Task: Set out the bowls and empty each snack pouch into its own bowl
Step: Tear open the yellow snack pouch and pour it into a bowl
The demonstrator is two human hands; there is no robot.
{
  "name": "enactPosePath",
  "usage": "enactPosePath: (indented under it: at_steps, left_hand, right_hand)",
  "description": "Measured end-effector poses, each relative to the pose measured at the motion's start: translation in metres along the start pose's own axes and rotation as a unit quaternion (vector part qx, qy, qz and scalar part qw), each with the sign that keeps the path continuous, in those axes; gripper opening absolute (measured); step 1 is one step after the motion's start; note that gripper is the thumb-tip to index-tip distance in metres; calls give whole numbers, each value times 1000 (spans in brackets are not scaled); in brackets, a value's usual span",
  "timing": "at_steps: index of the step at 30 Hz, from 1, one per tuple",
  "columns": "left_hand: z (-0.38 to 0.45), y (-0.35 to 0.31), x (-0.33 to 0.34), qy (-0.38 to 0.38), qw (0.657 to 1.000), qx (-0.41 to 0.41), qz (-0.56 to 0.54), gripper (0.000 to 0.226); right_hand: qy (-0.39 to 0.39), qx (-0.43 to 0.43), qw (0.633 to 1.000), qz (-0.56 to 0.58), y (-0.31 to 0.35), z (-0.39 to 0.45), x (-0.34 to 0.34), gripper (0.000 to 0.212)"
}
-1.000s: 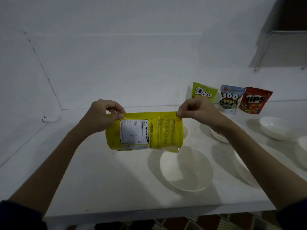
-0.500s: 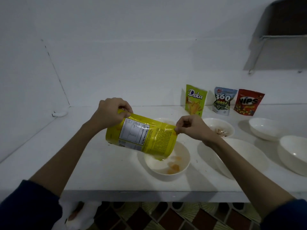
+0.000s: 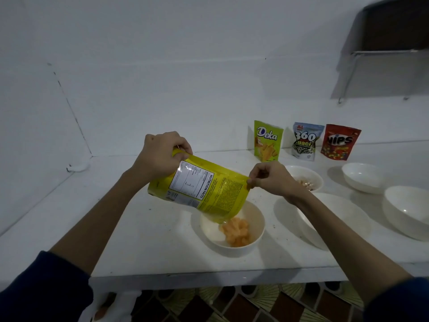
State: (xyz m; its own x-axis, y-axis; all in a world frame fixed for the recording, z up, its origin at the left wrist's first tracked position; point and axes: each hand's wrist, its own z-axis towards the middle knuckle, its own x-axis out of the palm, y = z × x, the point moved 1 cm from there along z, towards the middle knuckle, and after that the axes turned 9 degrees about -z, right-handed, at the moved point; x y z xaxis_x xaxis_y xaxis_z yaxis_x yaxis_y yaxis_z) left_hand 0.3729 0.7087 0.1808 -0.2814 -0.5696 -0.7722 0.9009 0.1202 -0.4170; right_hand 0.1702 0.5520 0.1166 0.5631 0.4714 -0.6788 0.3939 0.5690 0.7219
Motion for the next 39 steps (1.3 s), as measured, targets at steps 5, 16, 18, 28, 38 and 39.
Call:
enactPosePath:
  at_steps: [5,16,18,28,38,39]
  left_hand:
    - [2,2,-1,8,1000,-12,6,9]
    - [2,-1,-9,31,999,-21,-4,16]
    - [2,0,-9,28,999,-26,-6,15]
    - [3,-18,-9,54,996,16,-70,12]
    - [12,-30,-15,61,996,26,-64,12]
    - [12,-30,-15,66,995,25,-63,13]
  right_hand:
    - [-6,-6,1000,-4,1,0,-3,16]
    - [-18,-12,1000,-23,7,2,-6,15]
    - [-8,-13,1000,-26,7,1,-5,20]
    - [-15,-1,1000,6,-4,-6,-14,11]
    - [-25,-7,1000,7,-4,-9,-18,14]
    - [-27,-5,1000,4,-5,-8,-19,14]
